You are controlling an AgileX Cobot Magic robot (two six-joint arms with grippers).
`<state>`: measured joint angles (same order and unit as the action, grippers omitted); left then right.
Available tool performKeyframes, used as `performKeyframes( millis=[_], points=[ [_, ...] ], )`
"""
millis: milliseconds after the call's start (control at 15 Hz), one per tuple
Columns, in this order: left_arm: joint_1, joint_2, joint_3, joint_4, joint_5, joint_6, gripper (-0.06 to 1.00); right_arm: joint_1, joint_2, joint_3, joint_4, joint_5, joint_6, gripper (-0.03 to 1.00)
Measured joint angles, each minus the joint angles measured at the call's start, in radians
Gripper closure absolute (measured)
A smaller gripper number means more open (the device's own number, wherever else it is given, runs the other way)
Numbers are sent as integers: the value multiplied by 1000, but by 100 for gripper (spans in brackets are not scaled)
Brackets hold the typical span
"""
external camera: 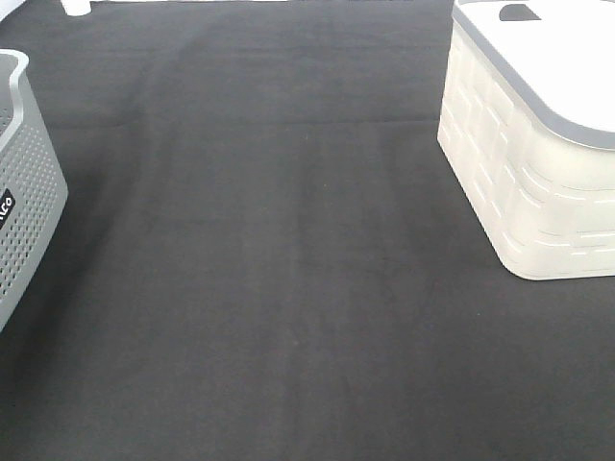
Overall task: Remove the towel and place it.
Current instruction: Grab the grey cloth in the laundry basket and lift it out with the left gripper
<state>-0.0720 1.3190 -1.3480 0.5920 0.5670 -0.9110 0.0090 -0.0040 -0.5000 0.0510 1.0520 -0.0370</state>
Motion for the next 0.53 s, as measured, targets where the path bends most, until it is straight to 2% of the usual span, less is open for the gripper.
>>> performKeyframes(
  millis=[133,200,533],
  points=[
    [-59,-3,-104,1,-3,34,94,0,0,0,0,0,0,23],
    [-122,-4,-191,1,-42,90,94,0,0,0,0,0,0,23],
    [-181,-5,-281,2,-135,113,94,0,0,0,7,0,0,23]
  ],
)
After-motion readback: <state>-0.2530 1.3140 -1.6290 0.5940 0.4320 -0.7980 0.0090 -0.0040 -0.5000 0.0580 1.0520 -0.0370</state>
